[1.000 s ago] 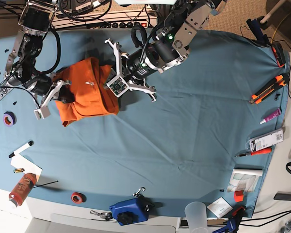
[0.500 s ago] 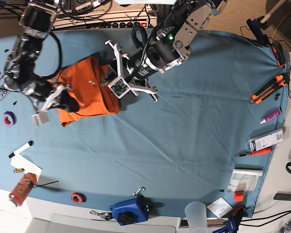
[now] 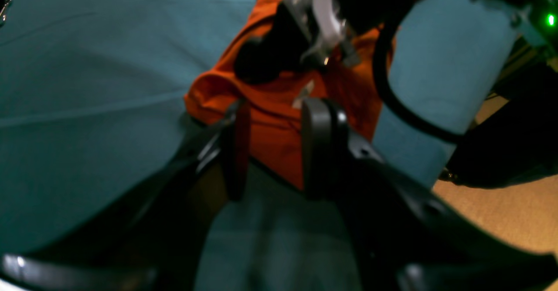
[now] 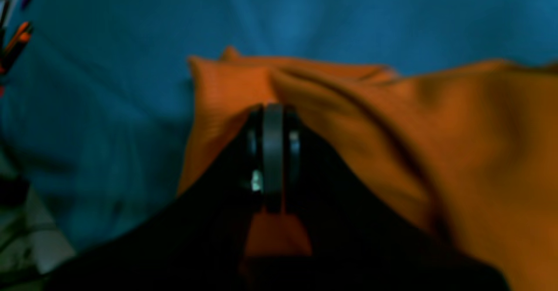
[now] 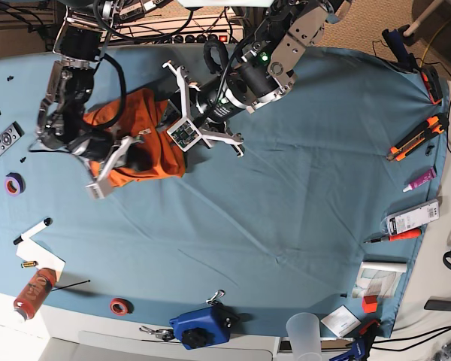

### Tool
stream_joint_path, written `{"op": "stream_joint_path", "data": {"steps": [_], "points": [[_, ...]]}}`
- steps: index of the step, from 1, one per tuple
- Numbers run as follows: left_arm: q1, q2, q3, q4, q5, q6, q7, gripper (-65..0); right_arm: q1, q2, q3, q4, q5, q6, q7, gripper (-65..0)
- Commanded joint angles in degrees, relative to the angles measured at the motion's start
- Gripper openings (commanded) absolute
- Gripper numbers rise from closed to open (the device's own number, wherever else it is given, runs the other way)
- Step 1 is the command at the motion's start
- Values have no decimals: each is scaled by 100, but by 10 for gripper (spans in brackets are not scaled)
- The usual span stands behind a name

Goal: Layout the t-shirt on the table in an organized manner, then fold the t-shirt properly
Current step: 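Grasp the orange bundle's edge with the right gripper and tuck it under, then reach the left gripper to the bundle and press its side flat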

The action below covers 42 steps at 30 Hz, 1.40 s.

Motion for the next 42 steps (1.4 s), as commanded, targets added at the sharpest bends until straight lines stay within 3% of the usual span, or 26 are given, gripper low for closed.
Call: {"op": "stream_joint_path", "data": {"steps": [1,3,5,8,10,13,16,27,30,33,42], "points": [[-35,63,11,37,-35,0,-149,-399,111,105,254,299,109,8,105,-637],[-35,63,11,-133,-37,7,-205,-301,111,105,734,688,79,8,79,-637],[-35,68,11,-411,-39,302,-487,-221,114,107,1211,1014,-155,8,70,-637],[-72,286,9,-863,-116,1228,-597,-207,94,146,1770,1191,-710,8,72,-637],[-142,496,9,-1102,-522,1856,-562,-208,15,264,1954,1185,-1060,8,153,-637],[-262,807,9,-1353,-890,2310,-378,-208,-195,448,2013,1180,-1832,-46,592,-637],[-315,1026,9,-1563,-1128,2339,-271,-208,-402,619,1993,1180,-2286,-282,824,-637],[-321,1026,-232,-1751,-1257,2345,-232,-208,-540,660,1991,1176,-2310,-356,876,-637],[-321,1026,-413,-1932,-1532,2310,-232,-208,-527,662,1991,1086,-2339,-365,1067,-638],[-321,1026,-573,-2083,-1631,2229,-229,-208,-520,664,1952,807,-2702,-697,1458,-638],[-455,1026,-710,-2717,-2194,1912,-315,-215,-332,662,1169,-96,-2824,-800,1412,-638]]}}
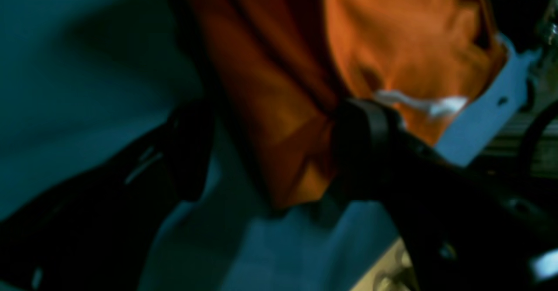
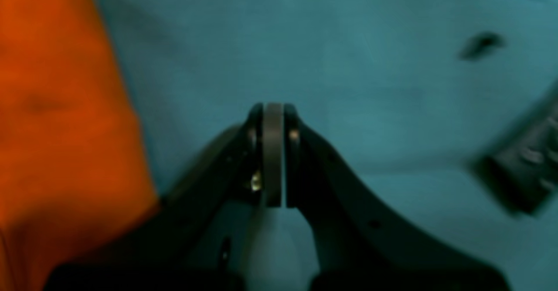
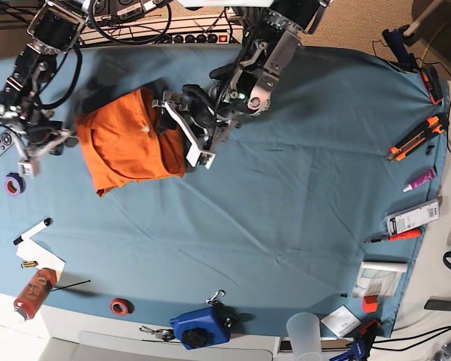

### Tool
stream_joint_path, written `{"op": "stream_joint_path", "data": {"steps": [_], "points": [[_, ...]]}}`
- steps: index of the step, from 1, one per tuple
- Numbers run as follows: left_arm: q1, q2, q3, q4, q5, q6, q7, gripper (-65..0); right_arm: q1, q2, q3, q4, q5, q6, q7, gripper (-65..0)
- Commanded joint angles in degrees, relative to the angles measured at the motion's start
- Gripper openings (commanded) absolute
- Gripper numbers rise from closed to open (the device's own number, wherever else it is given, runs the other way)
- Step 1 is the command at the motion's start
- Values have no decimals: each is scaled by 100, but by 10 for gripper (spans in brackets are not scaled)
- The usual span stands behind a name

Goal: Layout the t-shirt on the table in an organized manner, then fold the t-shirt properly
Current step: 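Reach the left gripper to the bundle and press its side flat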

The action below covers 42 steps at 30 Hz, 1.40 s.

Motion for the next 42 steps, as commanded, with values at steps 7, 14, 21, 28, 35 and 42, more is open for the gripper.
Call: {"op": "stream_joint_path", "data": {"steps": [7,14,21,28,35,42], "points": [[-332,143,15,-599,-601,-297,48,-293,85,111,-831,81,61,15,105,-638],[-332,143,15,-595,-551,-136,463,-650,118,111,-951,81,-61,11,127,-638],[-334,143,-398,-343,-308,-1005,1633,-650,181,114,-680,83,-192,-55,199,-638],[-400,-260,-1613,-7,-623,-1473,2227,-650,197,111,-518,83,-190,-55,210,-638],[-866,-1438,-1961,-9,-691,-2540,2498,-650,197,111,-518,83,-151,-55,262,-638],[-1884,-2396,-1523,-50,-693,-2940,2503,-650,197,111,-518,83,-151,-55,258,-638]]}}
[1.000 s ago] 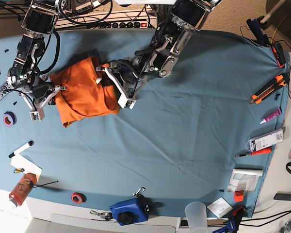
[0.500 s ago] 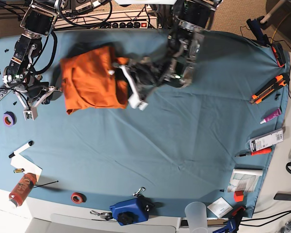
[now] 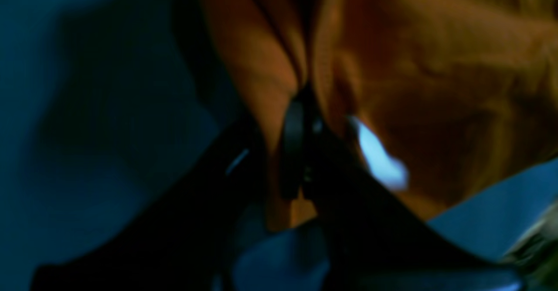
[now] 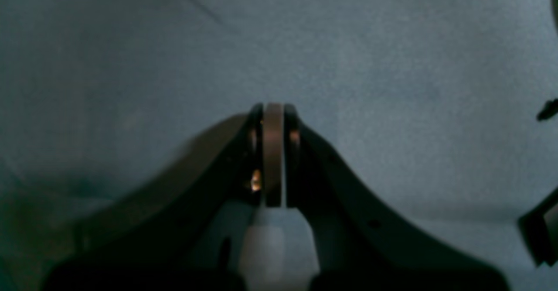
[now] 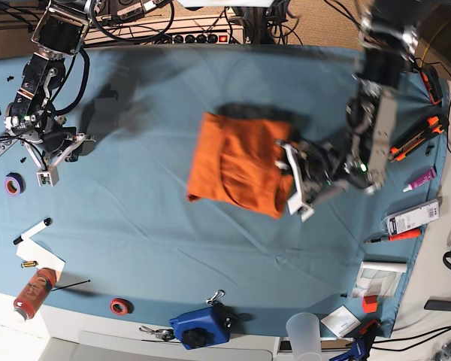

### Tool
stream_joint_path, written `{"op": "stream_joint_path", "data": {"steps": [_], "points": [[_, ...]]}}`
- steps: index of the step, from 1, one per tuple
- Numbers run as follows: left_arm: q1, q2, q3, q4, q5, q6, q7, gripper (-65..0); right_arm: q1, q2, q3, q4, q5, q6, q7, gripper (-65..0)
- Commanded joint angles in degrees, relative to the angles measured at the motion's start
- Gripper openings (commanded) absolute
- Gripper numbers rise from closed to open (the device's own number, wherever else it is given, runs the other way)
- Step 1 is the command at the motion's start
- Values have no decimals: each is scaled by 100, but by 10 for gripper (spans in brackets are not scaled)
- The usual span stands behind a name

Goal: Layout the t-shirt on the table in an organized manner, then fold the t-shirt properly
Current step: 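Reach the left gripper to the bundle and press its side flat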

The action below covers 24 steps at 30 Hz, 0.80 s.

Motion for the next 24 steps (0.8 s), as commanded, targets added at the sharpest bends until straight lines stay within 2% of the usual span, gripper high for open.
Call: {"op": "stream_joint_path", "data": {"steps": [1,4,6,7,10,12,15,19,24], "points": [[-275,-57,260,72,-116,-107,-90,-650,96,98,39,76,59,-11,105,-638],[-691,-240,1241,2,-15,-286,-98,-650,96,98,39,76,57,-11,98,-638],[-933,-221,1871,4,374,-363,-192,-650,96,96,39,76,59,-11,83,-638],[-1060,-203,2142,4,584,-326,-310,-650,94,96,39,76,57,-11,83,-638],[-1434,-173,2780,2,1110,129,-822,-650,94,96,39,76,55,-11,57,-638],[-1648,-92,3058,0,1399,282,-1038,-650,94,98,39,76,57,-11,-15,-638],[-1912,107,3432,-61,1700,238,-1069,-650,92,96,39,76,55,-11,-72,-638],[-2168,522,3899,-535,1753,234,-1261,-650,94,96,39,76,59,-11,-70,-638],[-2385,1082,4245,-1213,2500,243,-1366,-650,94,96,39,76,57,-11,-72,-638]]}}
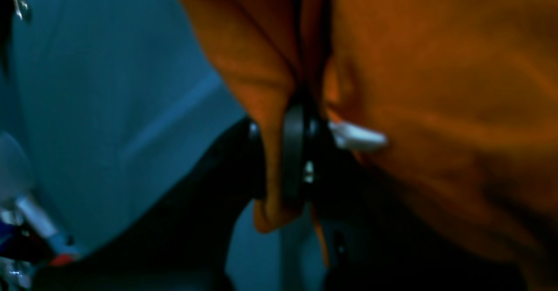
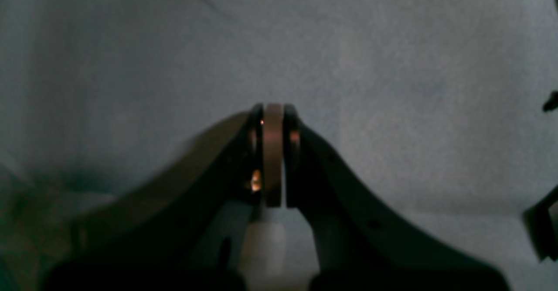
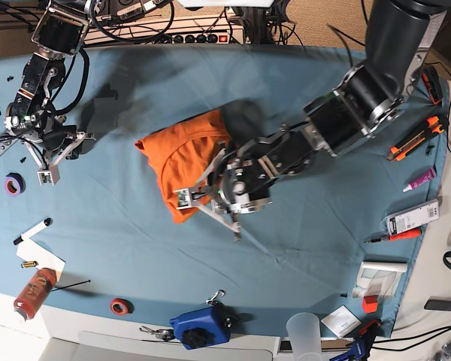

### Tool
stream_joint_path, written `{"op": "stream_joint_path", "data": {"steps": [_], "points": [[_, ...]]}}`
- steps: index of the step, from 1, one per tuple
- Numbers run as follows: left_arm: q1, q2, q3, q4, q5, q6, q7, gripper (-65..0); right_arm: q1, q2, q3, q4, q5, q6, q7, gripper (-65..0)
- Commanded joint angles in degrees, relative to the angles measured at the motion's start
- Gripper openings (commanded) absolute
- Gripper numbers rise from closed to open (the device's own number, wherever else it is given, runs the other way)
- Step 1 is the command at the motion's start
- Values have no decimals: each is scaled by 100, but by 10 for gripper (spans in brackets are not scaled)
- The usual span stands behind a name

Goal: Layout the t-shirt on the table in an organized manner, then fold the t-shirt properly
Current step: 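Reach the left gripper to the bundle and press its side flat, then open the left gripper and lift it away from the bundle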

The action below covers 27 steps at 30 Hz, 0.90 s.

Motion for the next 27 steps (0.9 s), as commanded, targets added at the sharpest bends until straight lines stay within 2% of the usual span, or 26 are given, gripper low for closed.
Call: {"op": "stream_joint_path", "data": {"steps": [1,4,9,12,14,20,21,22,24,25,27], "points": [[-227,131,-24,-15,92,42,-111,-650,92,98,39,81,52,-11,79,-638],[-278,286,-4,-149,317,66,-385,-650,92,98,39,81,52,-11,74,-638],[-284,310,-7,-151,551,83,-697,-640,92,98,39,79,55,-11,74,-638],[-284,310,-9,-151,553,136,-697,-458,94,98,39,81,55,-11,76,-638],[-284,313,-9,-151,553,520,-702,-399,94,98,39,81,55,-11,76,-638],[-286,315,-9,-136,791,2245,-734,-398,94,98,39,81,55,-11,81,-638],[-286,313,-9,-109,940,2529,-649,-417,94,98,39,79,55,-11,83,-638],[-286,315,-9,-66,1115,2828,-481,-464,94,98,39,81,55,-11,83,-638],[-286,313,-9,79,1572,3314,-4,-627,94,98,39,81,66,-13,83,-638],[-286,313,-9,149,1873,3449,273,-650,94,101,39,81,140,-11,81,-638],[-286,310,-9,286,2461,3515,824,-650,94,98,39,81,428,0,76,-638]]}}
